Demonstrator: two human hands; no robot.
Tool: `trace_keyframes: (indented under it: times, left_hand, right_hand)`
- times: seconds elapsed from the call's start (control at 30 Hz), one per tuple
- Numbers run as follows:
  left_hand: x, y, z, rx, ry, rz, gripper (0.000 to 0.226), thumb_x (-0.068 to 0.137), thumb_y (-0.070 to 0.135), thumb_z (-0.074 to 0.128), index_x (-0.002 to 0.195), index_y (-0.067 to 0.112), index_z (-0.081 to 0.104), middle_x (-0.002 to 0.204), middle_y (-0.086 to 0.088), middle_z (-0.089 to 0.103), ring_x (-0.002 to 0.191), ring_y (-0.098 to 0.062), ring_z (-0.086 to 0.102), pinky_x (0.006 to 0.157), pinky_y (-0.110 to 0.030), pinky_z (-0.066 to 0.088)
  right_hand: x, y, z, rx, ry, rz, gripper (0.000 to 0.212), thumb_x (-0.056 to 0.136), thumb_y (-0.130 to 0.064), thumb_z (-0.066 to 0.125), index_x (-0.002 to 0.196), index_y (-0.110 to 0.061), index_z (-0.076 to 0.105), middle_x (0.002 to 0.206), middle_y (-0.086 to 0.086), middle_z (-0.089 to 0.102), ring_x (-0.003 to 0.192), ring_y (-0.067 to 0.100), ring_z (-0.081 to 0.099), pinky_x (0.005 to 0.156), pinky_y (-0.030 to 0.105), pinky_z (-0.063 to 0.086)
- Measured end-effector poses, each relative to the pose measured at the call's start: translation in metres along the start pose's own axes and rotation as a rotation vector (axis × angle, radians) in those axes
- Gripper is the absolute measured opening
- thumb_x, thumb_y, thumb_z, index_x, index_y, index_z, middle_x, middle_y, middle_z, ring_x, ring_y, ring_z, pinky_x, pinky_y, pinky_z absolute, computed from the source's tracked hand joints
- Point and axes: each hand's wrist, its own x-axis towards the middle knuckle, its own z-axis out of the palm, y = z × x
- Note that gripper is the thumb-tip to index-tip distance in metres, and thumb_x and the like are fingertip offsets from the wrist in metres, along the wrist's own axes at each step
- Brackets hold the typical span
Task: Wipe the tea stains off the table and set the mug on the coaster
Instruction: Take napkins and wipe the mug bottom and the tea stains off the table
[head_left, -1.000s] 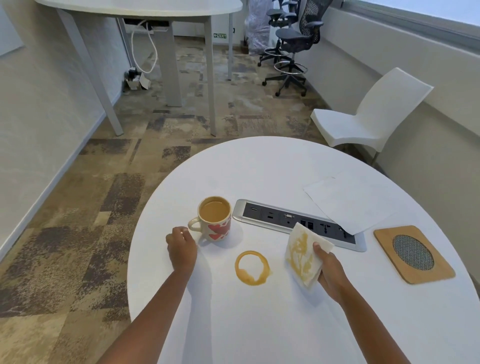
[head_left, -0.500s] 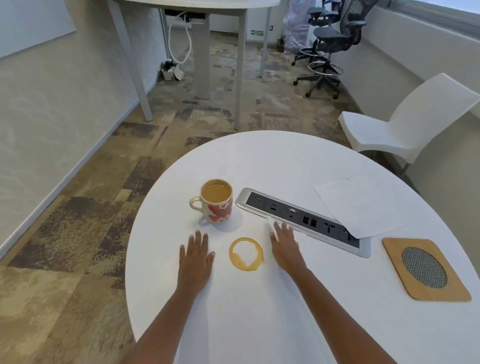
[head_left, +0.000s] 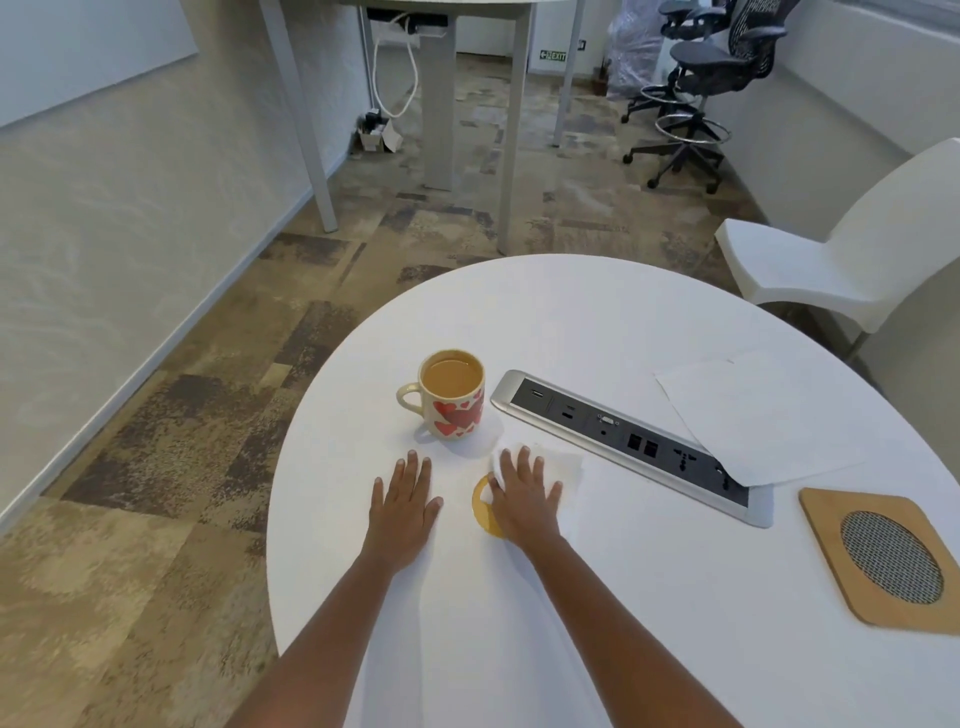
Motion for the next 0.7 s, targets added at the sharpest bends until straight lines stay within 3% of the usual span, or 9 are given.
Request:
trace_keyframes:
  times: [0.2,0.37,0.43,0.5,0.57,0.7]
  left_hand:
    - [0.004,-0.005,0.001,0.036,-0.005,0.030,0.058,0.098,0.037,-0.003,0.115,0.014,0.047,0.106,-0.006,0.074,0.090,-0.018,0.073,0.061,-0.039,0.058]
    - [0.005,-0.008,0.007,0.087,0.003,0.080,0.076,0.098,0.036,-0.001,0.103,0.009,0.070,0.105,-0.011,0.074,0.088,-0.023,0.073,0.062,-0.043,0.057]
    - [0.005,-0.009,0.007,0.078,0.001,0.093,0.077,0.098,0.037,-0.001,0.102,0.008,0.070,0.105,-0.012,0.073,0.088,-0.025,0.073,0.062,-0.045,0.057]
    - [0.005,-0.009,0.006,0.055,-0.021,0.093,0.079,0.098,0.037,-0.001,0.102,0.006,0.071,0.104,-0.014,0.073,0.088,-0.027,0.073,0.061,-0.047,0.057]
    - [0.004,-0.009,0.005,0.029,-0.028,0.075,0.077,0.098,0.037,-0.002,0.104,0.008,0.069,0.104,-0.013,0.074,0.087,-0.025,0.073,0.060,-0.046,0.057]
    - [0.004,-0.008,0.001,-0.046,-0.032,0.067,0.059,0.097,0.037,-0.005,0.114,0.013,0.047,0.104,-0.008,0.074,0.087,-0.020,0.073,0.060,-0.041,0.058]
  right_hand:
    - [-0.008,-0.008,0.015,-0.141,-0.002,-0.093,0.052,0.100,-0.034,0.021,0.148,-0.020,0.006,0.159,0.005,-0.003,0.146,0.025,-0.004,0.116,0.053,0.002]
    - [-0.022,-0.009,0.020,-0.157,-0.034,-0.170,0.056,0.097,-0.043,0.011,0.148,-0.021,0.004,0.159,0.004,-0.006,0.146,0.025,-0.007,0.116,0.051,-0.002]
    - [-0.029,-0.007,0.023,-0.170,-0.043,-0.225,0.086,0.074,-0.062,-0.015,0.148,-0.021,0.002,0.159,0.004,-0.007,0.146,0.025,-0.008,0.117,0.050,-0.003]
    - [-0.033,0.000,0.027,-0.205,-0.050,-0.274,0.109,0.054,-0.068,-0.029,0.148,-0.022,0.002,0.159,0.003,-0.008,0.146,0.024,-0.008,0.117,0.049,-0.003]
    - [-0.036,0.006,0.027,-0.246,-0.070,-0.326,0.105,0.059,-0.070,-0.027,0.148,-0.023,0.002,0.159,0.002,-0.007,0.146,0.023,-0.006,0.117,0.048,-0.002]
    - [-0.040,0.020,0.014,-0.344,-0.162,-0.450,0.102,0.056,-0.063,-0.022,0.148,-0.025,0.003,0.159,-0.001,-0.006,0.146,0.021,-0.006,0.117,0.046,-0.001]
